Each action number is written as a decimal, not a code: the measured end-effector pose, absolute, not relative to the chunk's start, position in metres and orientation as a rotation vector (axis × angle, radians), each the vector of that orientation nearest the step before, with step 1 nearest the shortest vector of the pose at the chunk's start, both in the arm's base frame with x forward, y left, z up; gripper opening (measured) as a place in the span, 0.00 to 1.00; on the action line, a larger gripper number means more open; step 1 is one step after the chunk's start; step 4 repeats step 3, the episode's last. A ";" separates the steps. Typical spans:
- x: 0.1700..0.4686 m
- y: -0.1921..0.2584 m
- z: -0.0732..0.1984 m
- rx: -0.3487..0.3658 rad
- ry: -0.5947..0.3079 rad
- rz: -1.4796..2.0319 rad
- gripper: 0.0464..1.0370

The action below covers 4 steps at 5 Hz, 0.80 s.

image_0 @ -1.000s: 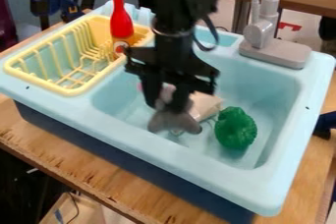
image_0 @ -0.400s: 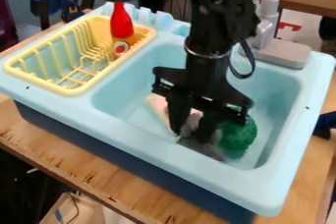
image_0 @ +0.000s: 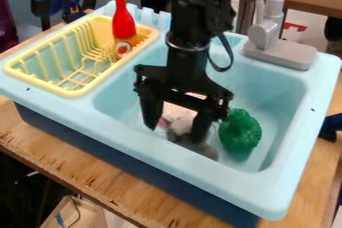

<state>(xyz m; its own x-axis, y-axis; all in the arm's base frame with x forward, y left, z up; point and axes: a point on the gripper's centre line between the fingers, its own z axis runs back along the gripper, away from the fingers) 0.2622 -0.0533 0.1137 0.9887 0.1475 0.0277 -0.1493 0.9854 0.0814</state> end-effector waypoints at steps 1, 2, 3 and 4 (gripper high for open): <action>0.267 -0.057 0.142 0.046 -0.096 0.138 0.97; 0.265 -0.057 0.171 0.029 -0.156 0.095 0.97; 0.263 -0.048 0.199 0.077 -0.186 0.030 0.97; 0.263 -0.048 0.199 0.077 -0.186 0.030 0.97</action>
